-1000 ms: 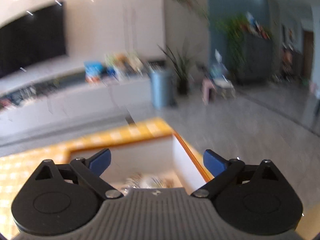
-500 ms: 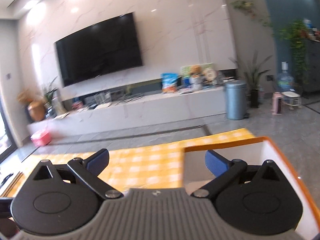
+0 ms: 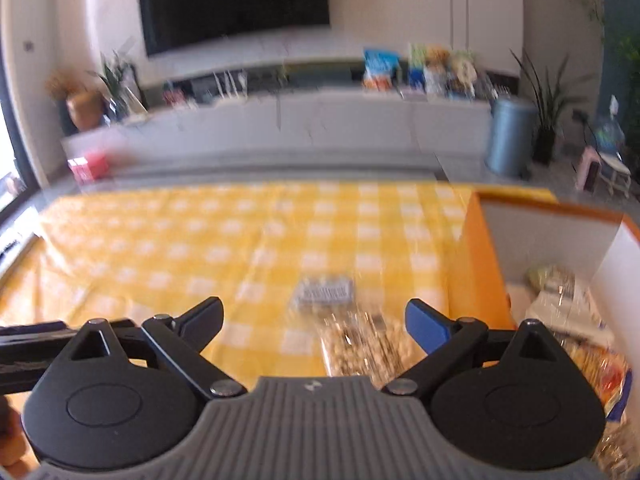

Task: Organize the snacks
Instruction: 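Move both open tools back over the remaining snacks on the table, then grasp the clear bag of puffed white snacks with the right tool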

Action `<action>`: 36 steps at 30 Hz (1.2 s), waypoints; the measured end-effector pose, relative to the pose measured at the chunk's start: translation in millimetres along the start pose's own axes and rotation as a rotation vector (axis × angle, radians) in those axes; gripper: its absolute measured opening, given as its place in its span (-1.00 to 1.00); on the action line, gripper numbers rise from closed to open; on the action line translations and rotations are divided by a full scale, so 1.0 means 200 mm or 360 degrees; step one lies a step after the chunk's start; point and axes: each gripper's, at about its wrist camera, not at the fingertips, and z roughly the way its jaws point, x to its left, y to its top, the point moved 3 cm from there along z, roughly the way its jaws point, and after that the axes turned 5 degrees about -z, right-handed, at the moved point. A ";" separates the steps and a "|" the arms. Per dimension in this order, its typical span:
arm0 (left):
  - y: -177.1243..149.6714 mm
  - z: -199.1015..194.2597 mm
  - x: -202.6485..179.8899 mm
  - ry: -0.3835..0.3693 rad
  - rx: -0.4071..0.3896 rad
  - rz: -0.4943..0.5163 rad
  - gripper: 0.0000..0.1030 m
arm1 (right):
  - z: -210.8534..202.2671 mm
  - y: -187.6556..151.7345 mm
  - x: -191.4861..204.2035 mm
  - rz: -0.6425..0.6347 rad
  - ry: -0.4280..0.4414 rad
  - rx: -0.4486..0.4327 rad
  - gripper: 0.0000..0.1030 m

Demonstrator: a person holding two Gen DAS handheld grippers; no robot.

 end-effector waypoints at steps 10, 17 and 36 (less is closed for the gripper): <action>-0.05 0.13 0.06 0.0015 0.0107 -0.0023 1.00 | 0.26 -0.06 -0.05 0.0038 -0.0121 0.0215 0.85; -0.08 0.18 0.10 0.0013 0.0159 -0.0049 1.00 | 0.35 -0.09 -0.03 0.0006 -0.0170 0.0331 0.85; -0.06 0.17 0.12 0.0032 0.0166 -0.0062 1.00 | 0.30 -0.16 0.03 -0.0201 -0.0102 0.0403 0.03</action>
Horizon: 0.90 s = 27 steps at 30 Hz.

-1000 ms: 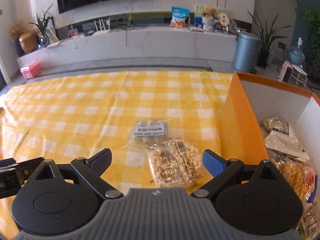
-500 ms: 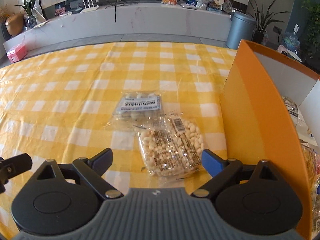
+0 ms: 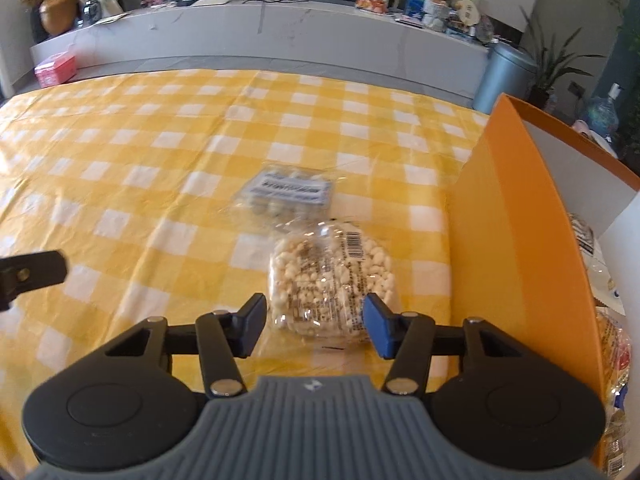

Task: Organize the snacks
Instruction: 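Grasp the clear bag of puffed white snacks with the right tool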

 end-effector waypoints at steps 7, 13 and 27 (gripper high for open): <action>-0.01 -0.01 -0.01 0.0012 0.0000 0.0030 1.00 | -0.11 -0.07 0.08 -0.0079 0.0267 0.0036 0.04; -0.01 -0.01 -0.02 0.0012 -0.0003 0.0037 1.00 | -0.13 -0.08 -0.02 0.0255 0.0212 -0.0012 0.47; 0.01 -0.04 -0.02 0.0023 -0.0045 0.0030 1.00 | -0.01 -0.11 0.01 0.0713 -0.0221 -0.0184 0.93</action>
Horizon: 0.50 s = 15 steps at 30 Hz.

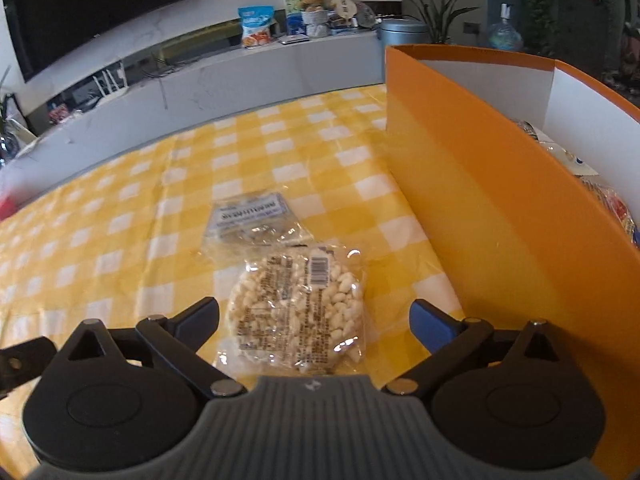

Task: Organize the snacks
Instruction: 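Grasp the clear bag of puffed white snacks with the right tool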

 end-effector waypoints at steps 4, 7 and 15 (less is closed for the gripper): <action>0.00 0.01 0.00 -0.0005 0.0015 -0.0008 1.00 | 0.06 -0.02 0.00 0.0026 -0.0027 0.0023 0.93; -0.01 0.01 0.00 -0.0003 0.0020 -0.0006 1.00 | 0.08 -0.04 0.02 -0.0022 -0.0067 -0.0002 0.95; -0.01 0.00 -0.02 0.0008 0.0029 0.0003 1.00 | 0.09 -0.07 0.06 -0.0151 -0.0120 -0.0086 0.95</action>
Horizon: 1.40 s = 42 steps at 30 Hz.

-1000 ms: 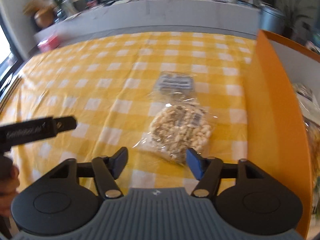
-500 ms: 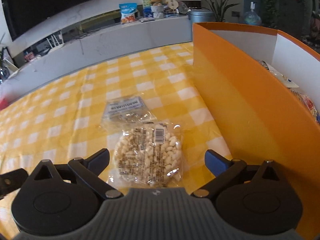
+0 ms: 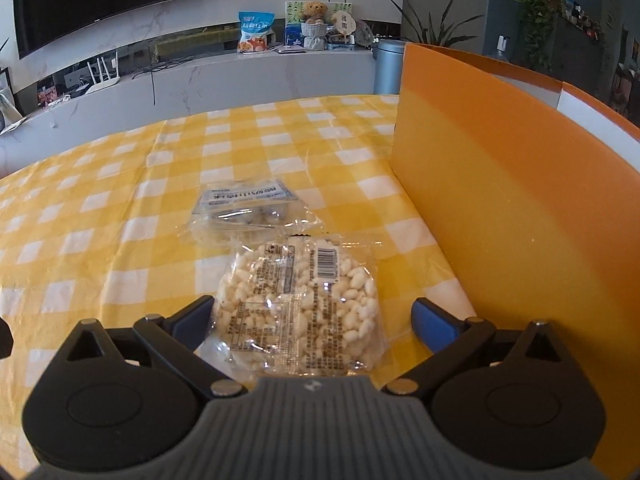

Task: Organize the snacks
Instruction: 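Grasp the clear bag of puffed white snacks with the right tool, then hold the puffed snack bag with the right tool while the left tool grasps the yogurt-ball bag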

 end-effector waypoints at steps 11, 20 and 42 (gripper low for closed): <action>0.00 -0.09 -0.07 0.0030 -0.0046 0.0034 1.00 | 0.00 0.02 -0.02 -0.0042 0.0032 -0.0034 0.56; 0.01 -0.20 -0.14 0.0027 -0.0099 0.0072 1.00 | -0.01 0.02 -0.03 -0.0070 0.0056 -0.0020 0.51; 0.43 0.11 -0.70 -0.0351 0.0411 0.0420 1.00 | -0.01 0.03 -0.04 -0.0043 0.0054 0.0031 0.52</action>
